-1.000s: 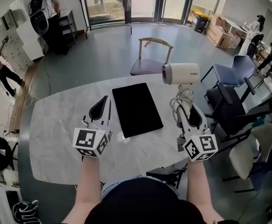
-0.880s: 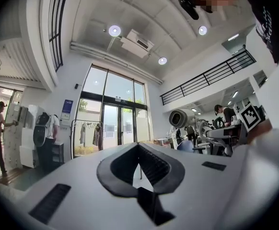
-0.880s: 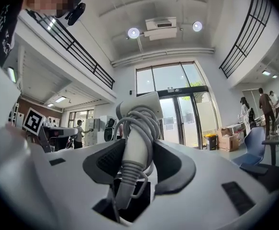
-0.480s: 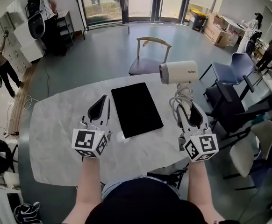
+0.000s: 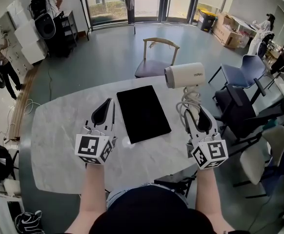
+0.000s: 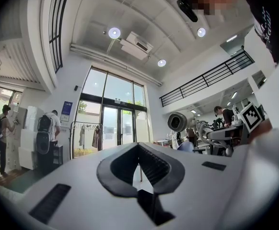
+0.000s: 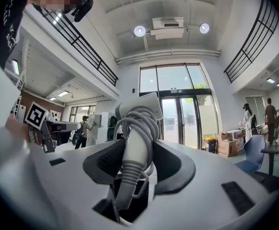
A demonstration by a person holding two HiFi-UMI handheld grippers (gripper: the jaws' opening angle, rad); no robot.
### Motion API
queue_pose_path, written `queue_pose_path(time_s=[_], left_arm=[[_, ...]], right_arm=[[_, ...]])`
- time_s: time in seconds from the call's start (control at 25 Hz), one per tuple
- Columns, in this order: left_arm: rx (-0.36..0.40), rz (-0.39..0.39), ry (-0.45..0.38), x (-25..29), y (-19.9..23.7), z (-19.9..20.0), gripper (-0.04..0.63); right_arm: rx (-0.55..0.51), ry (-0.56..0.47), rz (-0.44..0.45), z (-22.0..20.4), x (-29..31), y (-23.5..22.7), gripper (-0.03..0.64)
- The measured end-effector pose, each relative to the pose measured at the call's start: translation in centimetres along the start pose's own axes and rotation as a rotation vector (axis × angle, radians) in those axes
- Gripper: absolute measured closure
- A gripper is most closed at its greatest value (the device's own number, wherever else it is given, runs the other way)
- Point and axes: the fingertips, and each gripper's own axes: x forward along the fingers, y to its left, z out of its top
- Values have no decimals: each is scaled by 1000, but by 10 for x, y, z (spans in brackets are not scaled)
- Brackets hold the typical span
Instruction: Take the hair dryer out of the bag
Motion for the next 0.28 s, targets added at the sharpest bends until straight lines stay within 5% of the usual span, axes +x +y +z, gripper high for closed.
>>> queue_pose_path(time_s=[0.28], left_arm=[[0, 4, -6, -1, 1, 2, 581]], right_arm=[[9, -8, -11, 2, -1, -3, 422]])
